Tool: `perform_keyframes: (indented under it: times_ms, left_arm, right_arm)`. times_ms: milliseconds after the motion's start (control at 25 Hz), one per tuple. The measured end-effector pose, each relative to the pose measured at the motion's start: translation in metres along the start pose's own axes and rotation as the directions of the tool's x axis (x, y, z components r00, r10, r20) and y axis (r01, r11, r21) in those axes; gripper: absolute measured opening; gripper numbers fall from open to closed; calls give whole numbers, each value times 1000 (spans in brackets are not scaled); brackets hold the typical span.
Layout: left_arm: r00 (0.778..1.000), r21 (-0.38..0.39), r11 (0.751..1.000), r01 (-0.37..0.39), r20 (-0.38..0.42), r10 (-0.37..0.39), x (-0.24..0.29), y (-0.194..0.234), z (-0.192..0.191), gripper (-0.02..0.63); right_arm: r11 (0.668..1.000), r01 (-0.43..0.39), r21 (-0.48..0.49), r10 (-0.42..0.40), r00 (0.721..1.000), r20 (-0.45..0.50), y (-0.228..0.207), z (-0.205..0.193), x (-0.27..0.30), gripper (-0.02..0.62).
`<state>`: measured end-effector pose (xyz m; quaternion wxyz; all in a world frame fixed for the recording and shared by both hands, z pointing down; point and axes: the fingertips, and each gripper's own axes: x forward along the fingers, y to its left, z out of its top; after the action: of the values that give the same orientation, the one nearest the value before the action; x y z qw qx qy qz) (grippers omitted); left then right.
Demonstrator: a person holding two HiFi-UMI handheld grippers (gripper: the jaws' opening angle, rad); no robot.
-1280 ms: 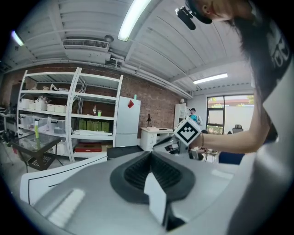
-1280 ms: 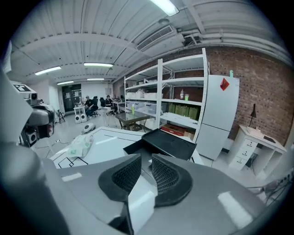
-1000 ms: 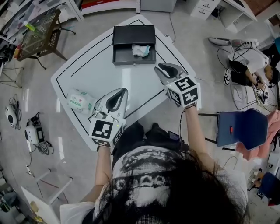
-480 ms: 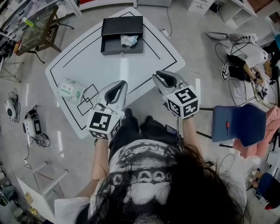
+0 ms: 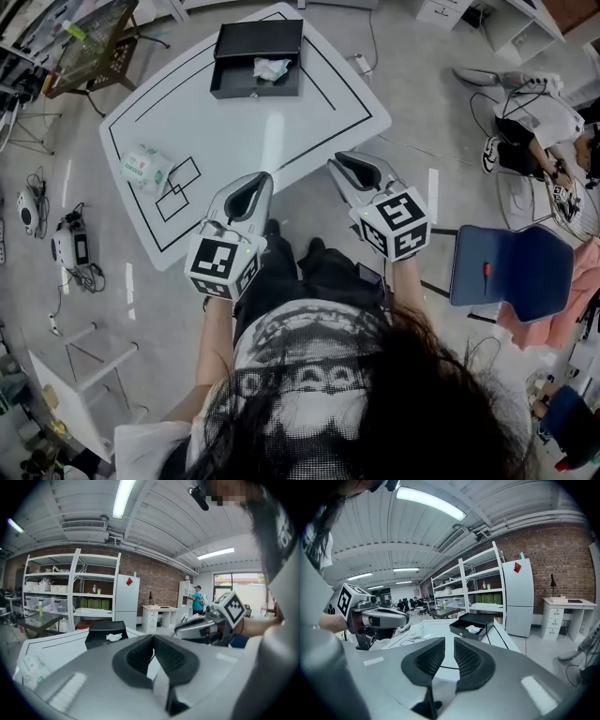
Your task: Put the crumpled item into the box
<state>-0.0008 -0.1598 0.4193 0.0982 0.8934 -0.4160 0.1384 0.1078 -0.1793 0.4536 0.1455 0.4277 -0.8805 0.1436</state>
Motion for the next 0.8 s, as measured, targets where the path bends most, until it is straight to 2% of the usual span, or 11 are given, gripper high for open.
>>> perform_keyframes:
  times_ms: [360, 600, 800]
  left_arm:
    - [1000, 17, 1000, -4, -20, 4, -11, -20, -5, 0]
    - [1000, 35, 999, 24, -9, -24, -21, -20, 2, 0]
    - [998, 46, 997, 56, 1, -56, -44, -12, -4, 0]
  right_arm:
    - [1000, -21, -11, 22, 999, 48, 16, 3, -18, 58]
    - [1000, 14, 1, -14, 997, 78, 29, 11, -26, 49]
    - [999, 44, 31, -46, 994, 100, 57, 11, -29, 37]
